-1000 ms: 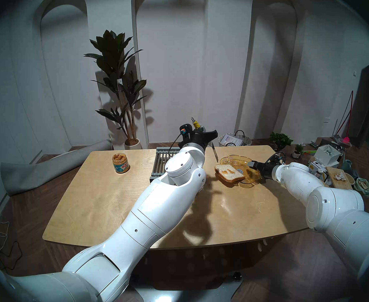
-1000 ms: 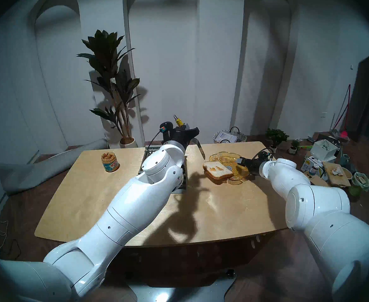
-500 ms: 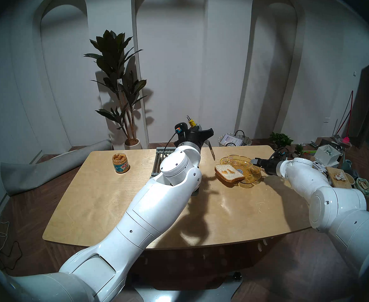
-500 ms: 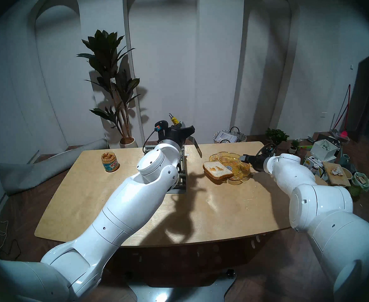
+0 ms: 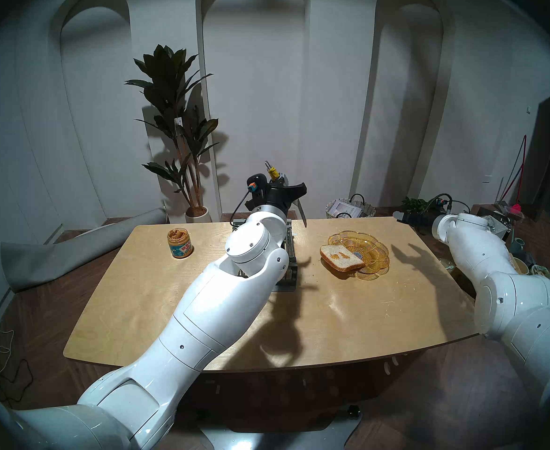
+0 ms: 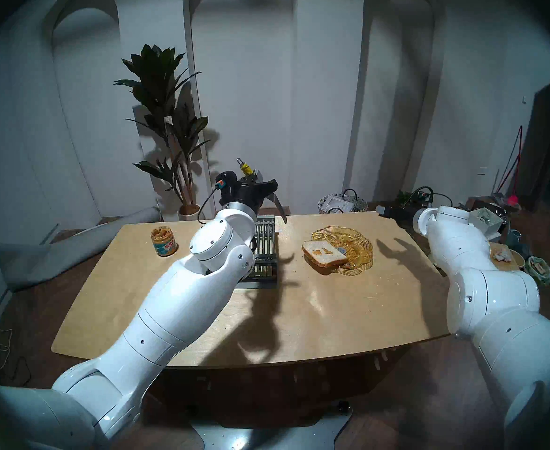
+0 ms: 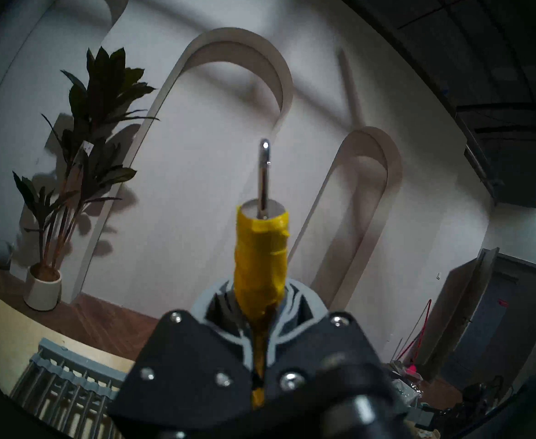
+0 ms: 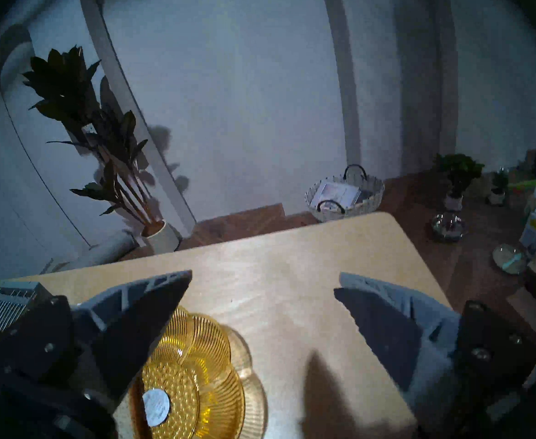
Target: Spread peanut butter over the slice of bread with the knife
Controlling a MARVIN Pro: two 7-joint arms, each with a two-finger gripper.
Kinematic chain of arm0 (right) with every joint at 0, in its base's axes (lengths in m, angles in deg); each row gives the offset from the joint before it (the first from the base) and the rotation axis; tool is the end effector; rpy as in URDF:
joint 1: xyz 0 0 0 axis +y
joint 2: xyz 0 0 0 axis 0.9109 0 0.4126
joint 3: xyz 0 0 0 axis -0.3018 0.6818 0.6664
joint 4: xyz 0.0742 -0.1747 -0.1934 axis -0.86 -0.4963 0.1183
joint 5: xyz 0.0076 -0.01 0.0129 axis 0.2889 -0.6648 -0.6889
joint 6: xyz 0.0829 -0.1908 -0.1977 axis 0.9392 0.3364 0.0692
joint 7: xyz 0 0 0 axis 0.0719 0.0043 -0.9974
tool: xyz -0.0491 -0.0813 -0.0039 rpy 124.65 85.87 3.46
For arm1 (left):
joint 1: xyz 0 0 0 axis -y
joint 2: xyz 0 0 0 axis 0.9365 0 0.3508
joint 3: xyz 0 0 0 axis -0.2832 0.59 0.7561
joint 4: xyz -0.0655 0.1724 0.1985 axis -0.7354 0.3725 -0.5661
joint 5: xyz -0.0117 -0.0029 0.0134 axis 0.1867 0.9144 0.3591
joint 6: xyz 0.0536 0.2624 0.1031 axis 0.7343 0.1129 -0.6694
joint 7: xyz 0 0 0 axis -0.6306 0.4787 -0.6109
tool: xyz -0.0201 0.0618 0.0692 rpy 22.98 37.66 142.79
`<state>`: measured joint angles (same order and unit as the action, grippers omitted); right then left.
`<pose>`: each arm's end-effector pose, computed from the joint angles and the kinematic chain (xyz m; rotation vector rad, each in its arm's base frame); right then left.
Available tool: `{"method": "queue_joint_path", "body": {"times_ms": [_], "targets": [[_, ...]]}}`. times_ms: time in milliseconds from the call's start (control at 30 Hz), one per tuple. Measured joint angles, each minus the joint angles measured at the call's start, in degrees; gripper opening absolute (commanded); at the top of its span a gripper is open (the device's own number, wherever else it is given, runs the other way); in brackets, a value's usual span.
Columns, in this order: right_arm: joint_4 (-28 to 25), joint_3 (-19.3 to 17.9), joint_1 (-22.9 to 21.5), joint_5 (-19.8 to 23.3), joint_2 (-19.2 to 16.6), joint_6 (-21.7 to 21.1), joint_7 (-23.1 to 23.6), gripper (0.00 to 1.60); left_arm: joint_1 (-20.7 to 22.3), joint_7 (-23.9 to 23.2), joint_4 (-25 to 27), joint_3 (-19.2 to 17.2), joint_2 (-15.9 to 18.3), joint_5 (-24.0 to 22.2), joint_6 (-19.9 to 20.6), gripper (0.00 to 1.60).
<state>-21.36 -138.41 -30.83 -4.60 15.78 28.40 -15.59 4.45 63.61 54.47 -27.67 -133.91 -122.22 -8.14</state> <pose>0.5439 -0.2413 -0.2105 -2.3809 0.0840 -1.6400 0.4410 -0.1408 -0.1366 1.7278 0.2394 2.0521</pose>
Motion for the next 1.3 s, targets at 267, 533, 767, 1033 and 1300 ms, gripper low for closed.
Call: {"method": "queue_joint_path", "body": {"times_ms": [267, 533, 767, 1033, 1300], "targets": [[-4.99, 0.21, 0.35, 0.16, 1.61, 2.81, 2.76, 1.60, -4.05, 3.52, 3.55, -0.17, 4.34, 6.90, -2.90, 0.00], [-8.51, 0.13, 3.03, 1.35, 4.53, 4.66, 5.20, 1.60, -8.61, 6.75, 5.14, -0.54, 9.05, 13.88, -6.13, 0.00], [-13.37, -0.71, 7.27, 2.65, 7.21, 6.39, 6.18, 1.60, -12.62, 8.57, 7.13, -0.63, 13.40, 20.31, -10.40, 0.00], [-18.88, -2.01, 11.50, 3.74, 9.45, 7.98, 5.57, 1.60, -15.83, 8.38, 9.16, -1.17, 16.80, 22.21, -15.07, 0.00], [-24.45, -3.38, 15.33, 4.42, 11.35, 9.36, 2.95, 1.60, -17.62, 6.37, 9.25, -1.72, 18.94, 21.65, -18.63, 0.00]]}}
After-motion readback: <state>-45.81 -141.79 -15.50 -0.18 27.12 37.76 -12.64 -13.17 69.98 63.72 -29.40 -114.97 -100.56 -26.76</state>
